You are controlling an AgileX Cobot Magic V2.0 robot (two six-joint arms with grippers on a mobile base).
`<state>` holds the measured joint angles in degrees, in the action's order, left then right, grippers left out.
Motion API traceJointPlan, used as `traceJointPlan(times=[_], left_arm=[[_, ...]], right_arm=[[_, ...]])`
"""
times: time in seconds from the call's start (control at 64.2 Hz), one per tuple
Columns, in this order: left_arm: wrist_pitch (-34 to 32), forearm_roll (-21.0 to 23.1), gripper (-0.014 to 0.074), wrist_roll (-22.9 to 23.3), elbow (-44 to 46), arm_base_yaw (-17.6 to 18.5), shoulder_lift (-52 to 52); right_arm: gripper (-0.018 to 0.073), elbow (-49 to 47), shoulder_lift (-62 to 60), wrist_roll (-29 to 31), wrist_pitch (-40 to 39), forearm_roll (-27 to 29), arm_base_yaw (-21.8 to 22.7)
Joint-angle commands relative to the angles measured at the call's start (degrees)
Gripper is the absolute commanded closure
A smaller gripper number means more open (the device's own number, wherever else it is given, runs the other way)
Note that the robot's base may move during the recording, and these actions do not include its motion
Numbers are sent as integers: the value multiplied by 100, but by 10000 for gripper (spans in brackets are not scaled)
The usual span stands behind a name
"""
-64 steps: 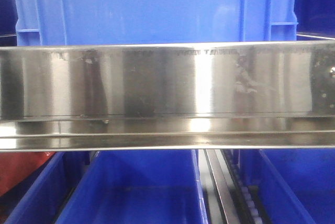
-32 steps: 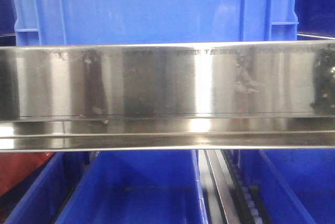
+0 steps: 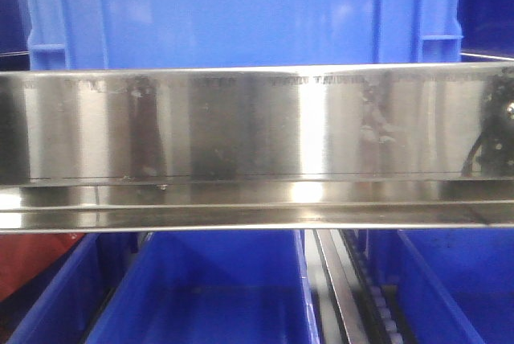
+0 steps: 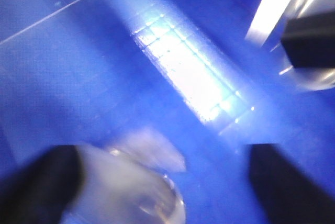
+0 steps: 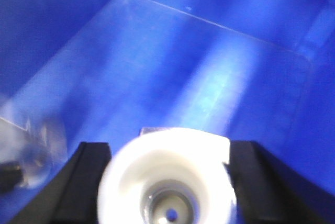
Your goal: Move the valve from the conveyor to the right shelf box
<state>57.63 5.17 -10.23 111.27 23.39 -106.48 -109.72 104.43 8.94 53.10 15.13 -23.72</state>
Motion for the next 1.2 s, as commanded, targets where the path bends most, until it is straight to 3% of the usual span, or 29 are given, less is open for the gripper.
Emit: traceJointPlan(times=[0.0, 0.187, 0.343, 0.405, 0.623, 0.857, 1.184], left_arm=[[118, 58, -3, 36, 148, -38, 78], [289, 6, -3, 36, 365, -38, 341], [303, -173, 80, 36, 388, -38, 844], [330, -235, 188, 36, 388, -38, 1087], [447, -430, 699, 36, 388, -38, 1847], [501, -1598, 708, 921, -95, -38, 2584], [-1703, -1529, 708, 1267, -3296, -38, 4612]], right_arm=[[-13, -60, -143, 17, -41, -45, 4], [38, -99, -479, 17, -76, -4, 4], [217, -99, -1001, 17, -76, -4, 4], [317, -99, -1207, 17, -76, -4, 4], [720, -60, -1933, 17, 15, -306, 16], [714, 936, -2885, -290, -419, -975, 16], [714, 3646, -4752, -290, -1830, -975, 16]])
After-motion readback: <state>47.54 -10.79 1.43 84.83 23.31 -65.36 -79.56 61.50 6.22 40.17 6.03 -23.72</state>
